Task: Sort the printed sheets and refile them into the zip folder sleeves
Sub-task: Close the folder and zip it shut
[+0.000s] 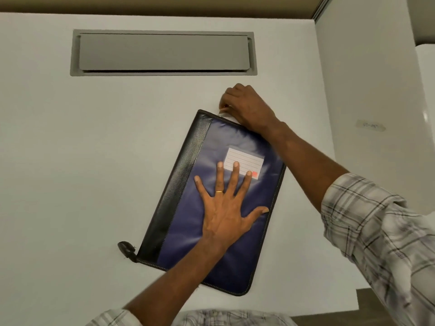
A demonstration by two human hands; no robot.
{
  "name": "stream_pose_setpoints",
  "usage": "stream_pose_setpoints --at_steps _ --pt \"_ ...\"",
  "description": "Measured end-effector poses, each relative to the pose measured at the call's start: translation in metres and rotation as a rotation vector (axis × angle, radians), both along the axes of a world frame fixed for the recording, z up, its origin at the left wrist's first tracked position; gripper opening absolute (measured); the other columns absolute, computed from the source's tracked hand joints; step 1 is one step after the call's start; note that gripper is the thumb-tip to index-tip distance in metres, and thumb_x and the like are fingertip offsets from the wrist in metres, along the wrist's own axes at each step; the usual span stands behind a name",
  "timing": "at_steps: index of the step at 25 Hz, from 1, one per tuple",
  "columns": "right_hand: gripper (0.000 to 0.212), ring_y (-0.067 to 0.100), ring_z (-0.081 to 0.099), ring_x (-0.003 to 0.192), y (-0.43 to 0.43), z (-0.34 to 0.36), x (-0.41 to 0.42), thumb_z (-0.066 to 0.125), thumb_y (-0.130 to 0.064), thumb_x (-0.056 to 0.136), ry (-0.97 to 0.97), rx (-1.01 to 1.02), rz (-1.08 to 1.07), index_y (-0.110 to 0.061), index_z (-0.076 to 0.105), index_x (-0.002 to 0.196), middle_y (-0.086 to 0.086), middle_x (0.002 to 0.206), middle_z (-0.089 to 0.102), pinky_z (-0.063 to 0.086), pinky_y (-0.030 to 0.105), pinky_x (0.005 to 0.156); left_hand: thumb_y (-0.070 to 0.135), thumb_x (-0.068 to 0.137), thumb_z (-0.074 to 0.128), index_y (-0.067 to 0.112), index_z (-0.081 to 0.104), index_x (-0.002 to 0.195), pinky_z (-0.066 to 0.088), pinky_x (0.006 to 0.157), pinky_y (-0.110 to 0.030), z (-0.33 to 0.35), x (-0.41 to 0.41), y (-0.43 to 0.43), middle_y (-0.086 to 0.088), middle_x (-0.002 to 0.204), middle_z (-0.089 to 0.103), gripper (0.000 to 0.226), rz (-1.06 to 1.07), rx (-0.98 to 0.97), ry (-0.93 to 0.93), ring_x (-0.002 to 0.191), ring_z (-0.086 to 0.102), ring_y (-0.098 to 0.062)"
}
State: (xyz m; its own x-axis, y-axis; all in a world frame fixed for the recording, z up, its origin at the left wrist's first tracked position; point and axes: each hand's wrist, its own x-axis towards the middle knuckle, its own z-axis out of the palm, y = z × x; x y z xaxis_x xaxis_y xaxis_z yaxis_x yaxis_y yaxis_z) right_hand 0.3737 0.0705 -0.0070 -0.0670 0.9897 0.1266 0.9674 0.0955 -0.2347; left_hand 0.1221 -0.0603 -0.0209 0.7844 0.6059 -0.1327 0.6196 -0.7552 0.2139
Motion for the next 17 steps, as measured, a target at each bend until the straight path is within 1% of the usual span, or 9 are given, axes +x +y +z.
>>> stream_pose_setpoints --at_steps 3,6,9,12,14,15,16,17 --pt "0.019 0.025 0.057 0.091 0.029 0.0 -0.022 0.055 -0.033 0.099 0.029 -0.004 -0.009 -0.018 0.066 0.095 0.001 0.099 0.066 0.035 0.034 0.077 0.09 0.089 0.024 0.035 0.012 0.165 0.0 0.112 -0.083 -0.002 0.0 0.0 -0.005 0.174 -0.005 0.094 0.008 -0.009 -0.012 0.158 -0.009 -0.039" --pt "0.018 0.027 0.06 0.09 0.027 -0.002 -0.032 0.055 -0.029 0.099 0.098 -0.009 -0.063 -0.015 0.067 0.097 0.003 0.1 0.066 0.042 0.039 0.08 0.089 0.089 0.027 0.036 0.014 0.165 0.002 0.111 -0.083 -0.001 0.0 0.0 -0.004 0.174 -0.004 0.093 0.012 -0.019 -0.012 0.158 -0.009 -0.038" --pt "0.02 0.028 0.065 0.094 0.018 0.004 -0.041 0.055 -0.025 0.1 0.191 -0.002 -0.158 -0.015 0.07 0.108 0.004 0.106 0.069 0.048 0.042 0.083 0.089 0.09 0.026 0.036 0.014 0.165 0.001 0.112 -0.082 0.0 0.001 0.003 -0.004 0.174 -0.003 0.092 0.015 -0.017 -0.009 0.158 -0.009 -0.038" --pt "0.029 0.025 0.065 0.107 -0.018 0.007 -0.054 0.054 -0.017 0.1 0.379 0.035 -0.394 -0.016 0.068 0.125 0.005 0.122 0.068 0.049 0.041 0.095 0.086 0.093 0.023 0.035 0.013 0.165 0.0 0.112 -0.082 0.001 0.0 0.003 -0.004 0.174 -0.003 0.088 0.008 -0.011 0.015 0.158 -0.009 -0.037" --pt "0.03 0.026 0.061 0.117 -0.068 0.011 -0.067 0.056 -0.012 0.099 0.469 0.087 -0.603 -0.013 0.068 0.127 0.007 0.13 0.066 0.046 0.041 0.104 0.081 0.096 0.025 0.036 0.015 0.164 0.001 0.113 -0.081 0.005 0.0 0.003 -0.003 0.174 0.001 0.082 0.014 -0.032 0.025 0.159 -0.007 -0.035" --pt "0.03 0.026 0.058 0.123 -0.098 0.014 -0.077 0.058 -0.011 0.099 0.494 0.093 -0.699 -0.012 0.067 0.128 0.008 0.134 0.064 0.043 0.04 0.108 0.076 0.099 0.027 0.035 0.019 0.164 0.003 0.115 -0.079 0.008 0.0 0.004 -0.002 0.174 0.007 0.077 0.024 -0.045 0.005 0.16 -0.003 -0.033" --pt "0.032 0.025 0.054 0.128 -0.13 0.015 -0.088 0.06 -0.01 0.099 0.52 0.088 -0.786 -0.011 0.065 0.13 0.008 0.139 0.06 0.041 0.039 0.112 0.069 0.102 0.032 0.033 0.026 0.163 0.007 0.117 -0.076 0.011 -0.001 0.007 -0.001 0.172 0.016 0.071 0.049 -0.065 -0.039 0.16 0.005 -0.029" --pt "0.036 0.025 0.051 0.131 -0.161 0.019 -0.101 0.064 -0.01 0.097 0.551 0.089 -0.863 -0.01 0.062 0.132 0.008 0.142 0.057 0.039 0.037 0.114 0.06 0.103 0.038 0.03 0.033 0.16 0.014 0.119 -0.07 0.015 -0.005 0.013 0.0 0.17 0.026 0.065 0.096 -0.091 -0.111 0.158 0.017 -0.025"
